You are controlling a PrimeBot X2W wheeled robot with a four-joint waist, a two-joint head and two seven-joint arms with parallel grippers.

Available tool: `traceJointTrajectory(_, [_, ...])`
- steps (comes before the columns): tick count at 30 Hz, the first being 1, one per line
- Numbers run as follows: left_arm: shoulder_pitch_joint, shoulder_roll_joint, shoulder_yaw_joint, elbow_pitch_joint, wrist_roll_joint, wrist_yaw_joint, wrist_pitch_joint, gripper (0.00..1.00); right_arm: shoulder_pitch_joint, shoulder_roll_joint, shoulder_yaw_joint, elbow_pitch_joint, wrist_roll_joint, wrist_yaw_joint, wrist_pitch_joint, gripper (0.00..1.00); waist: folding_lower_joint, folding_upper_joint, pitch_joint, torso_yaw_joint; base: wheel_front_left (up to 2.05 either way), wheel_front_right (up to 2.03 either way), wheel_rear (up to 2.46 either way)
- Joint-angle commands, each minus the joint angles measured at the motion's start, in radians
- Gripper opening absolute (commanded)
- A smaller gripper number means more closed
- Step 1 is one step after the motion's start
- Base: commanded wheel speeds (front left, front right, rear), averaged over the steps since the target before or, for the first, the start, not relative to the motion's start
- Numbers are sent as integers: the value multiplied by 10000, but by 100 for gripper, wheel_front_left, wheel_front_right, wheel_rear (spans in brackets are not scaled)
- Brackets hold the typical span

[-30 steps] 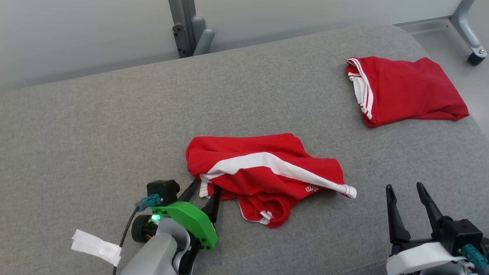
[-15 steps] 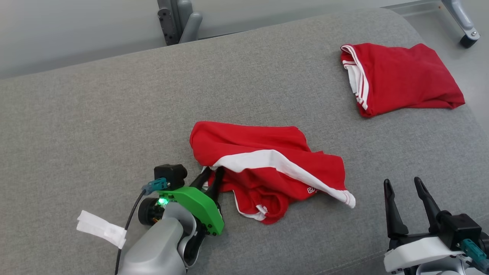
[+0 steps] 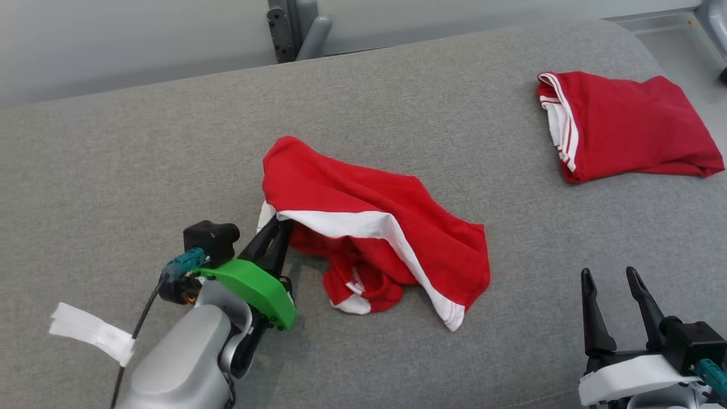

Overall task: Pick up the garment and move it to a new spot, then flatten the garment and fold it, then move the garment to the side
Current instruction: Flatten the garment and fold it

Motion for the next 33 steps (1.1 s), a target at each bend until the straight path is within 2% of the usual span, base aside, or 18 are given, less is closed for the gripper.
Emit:
traceJointTrajectory(1, [30,270,2,-358,244,196,120,0,139,-25,-26,-12,7,-11,-26,100,0,47,-127,258,0,0,0])
traceJointTrajectory(5, [-19,1194,-172,-2273,850,1138,963,0,197,-26,-57,23,18,-11,-26,100,0,47,-274,522,0,0,0])
traceJointTrajectory(9, [127,2214,-525,-4690,1680,2258,2327,0,258,-26,-19,69,93,-11,-26,100,0,47,-368,644,0,0,0])
traceJointTrajectory(11, [241,2579,-811,-5802,2112,2705,3082,0,288,-26,2,99,137,-11,-26,100,0,47,-391,661,0,0,0])
traceJointTrajectory(13, [295,2673,-1091,-6727,2346,3040,3716,0,259,-23,67,117,194,-11,-26,100,0,47,-363,650,0,0,0])
traceJointTrajectory(17, [473,2337,-1777,-7177,2560,3243,4493,0,70,-25,222,154,245,-11,-26,100,0,47,-227,543,0,0,0])
traceJointTrajectory(20, [490,2050,-2167,-6904,2655,3091,4615,0,3,-28,259,163,265,-11,-26,100,0,47,-142,469,0,0,0])
traceJointTrajectory(22, [543,1662,-2415,-6507,2529,2919,4546,0,-37,-28,232,181,244,-11,-26,100,0,47,-62,405,0,0,0])
traceJointTrajectory(23, [509,1553,-2558,-6277,2572,2809,4484,6,-56,-25,229,195,232,-11,-26,100,0,47,-29,367,0,0,0])
traceJointTrajectory(24, [529,1348,-2597,-6083,2490,2739,4384,37,-70,-25,230,203,222,-11,-26,100,0,47,4,328,0,0,0])
traceJointTrajectory(25, [512,1214,-2661,-5837,2488,2667,4290,89,-77,-26,216,212,223,-11,-26,100,0,47,31,298,0,0,0])
traceJointTrajectory(26, [465,1144,-2760,-5601,2530,2601,4237,100,-79,-26,198,223,230,-11,-26,100,0,47,55,269,0,0,0])
traceJointTrajectory(28, [471,906,-2752,-5297,2385,2512,4074,100,-78,-26,171,232,255,-11,-26,100,0,47,86,235,0,0,0])
traceJointTrajectory(33, [567,739,-2779,-4892,2016,2143,3881,100,2,-26,181,284,304,-11,-24,100,0,47,109,187,0,0,0])
